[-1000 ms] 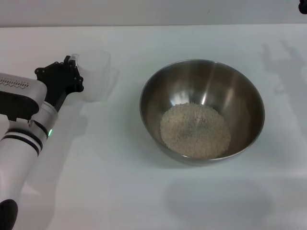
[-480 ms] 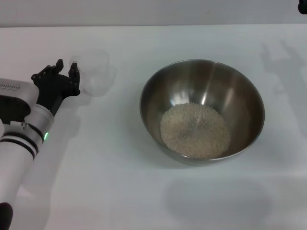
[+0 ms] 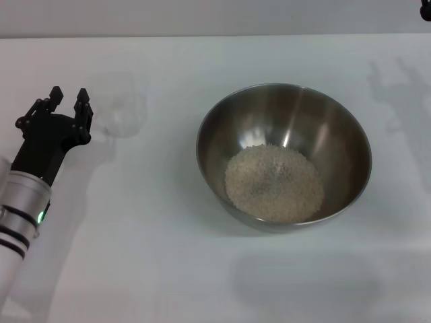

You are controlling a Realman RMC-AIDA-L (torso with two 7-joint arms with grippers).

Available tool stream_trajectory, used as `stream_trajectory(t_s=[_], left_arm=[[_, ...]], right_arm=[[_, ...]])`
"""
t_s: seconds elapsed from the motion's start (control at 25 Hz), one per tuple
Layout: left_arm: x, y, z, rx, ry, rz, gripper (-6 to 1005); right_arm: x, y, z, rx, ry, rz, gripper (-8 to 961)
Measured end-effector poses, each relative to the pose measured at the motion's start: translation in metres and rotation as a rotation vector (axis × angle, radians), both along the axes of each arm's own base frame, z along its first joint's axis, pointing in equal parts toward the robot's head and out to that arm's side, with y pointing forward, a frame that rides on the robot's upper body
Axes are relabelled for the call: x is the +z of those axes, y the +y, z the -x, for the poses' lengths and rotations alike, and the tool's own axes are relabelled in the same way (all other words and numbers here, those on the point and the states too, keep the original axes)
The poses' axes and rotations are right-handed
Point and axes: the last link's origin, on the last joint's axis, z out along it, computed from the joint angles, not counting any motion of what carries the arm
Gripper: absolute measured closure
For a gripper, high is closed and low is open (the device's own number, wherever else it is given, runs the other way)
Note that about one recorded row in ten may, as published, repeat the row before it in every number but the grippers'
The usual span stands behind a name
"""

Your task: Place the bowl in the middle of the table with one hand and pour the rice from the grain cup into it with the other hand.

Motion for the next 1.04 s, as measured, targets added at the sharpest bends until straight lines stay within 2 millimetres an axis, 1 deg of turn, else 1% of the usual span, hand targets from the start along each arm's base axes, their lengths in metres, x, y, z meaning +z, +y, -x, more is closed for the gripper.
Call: stream_trajectory(t_s=[0.2,0.24,0.28,0.32,0.4,0.48,0.52,0.72,0.84,0.88,0.96,1.04], left_arm=[[-0.002,-0.003,0.000,-0.030,-0.007,0.029,548],[-0.001,-0.004,-0.001,-0.038,-0.011,0.023,542],[0.006,-0.010,-0.005,-0.075,-0.033,-0.029,536],[0.006,-0.010,-0.005,-0.075,-0.033,-0.029,517],[0.015,-0.017,-0.010,-0.125,-0.061,-0.099,479],[0.020,-0.021,-0.014,-0.154,-0.074,-0.136,441],[0.021,-0.021,-0.015,-0.160,-0.078,-0.145,422],[0.025,-0.021,-0.015,-0.164,-0.086,-0.165,234],[0.025,-0.021,-0.016,-0.167,-0.089,-0.170,198],[0.025,-0.021,-0.016,-0.169,-0.090,-0.171,186],[0.025,-0.020,-0.016,-0.169,-0.089,-0.172,162],[0.025,-0.020,-0.016,-0.169,-0.089,-0.172,162]], right_arm=[[0.000,-0.002,-0.002,-0.007,0.002,-0.003,404],[0.000,-0.002,-0.002,-0.006,0.002,-0.004,404],[0.000,-0.004,-0.004,-0.009,0.003,-0.007,404],[0.000,-0.004,-0.004,-0.009,0.003,-0.007,404],[0.000,-0.006,-0.006,-0.017,0.002,-0.006,404],[-0.001,-0.007,-0.009,-0.030,0.003,0.004,404],[-0.002,-0.008,-0.011,-0.036,0.003,0.012,404],[-0.012,-0.009,-0.017,-0.071,-0.011,0.068,404],[-0.014,-0.011,-0.022,-0.089,-0.003,0.089,404],[-0.014,-0.012,-0.024,-0.097,0.000,0.088,229],[-0.013,-0.013,-0.025,-0.099,0.001,0.086,229],[-0.013,-0.015,-0.026,-0.103,0.002,0.085,229]])
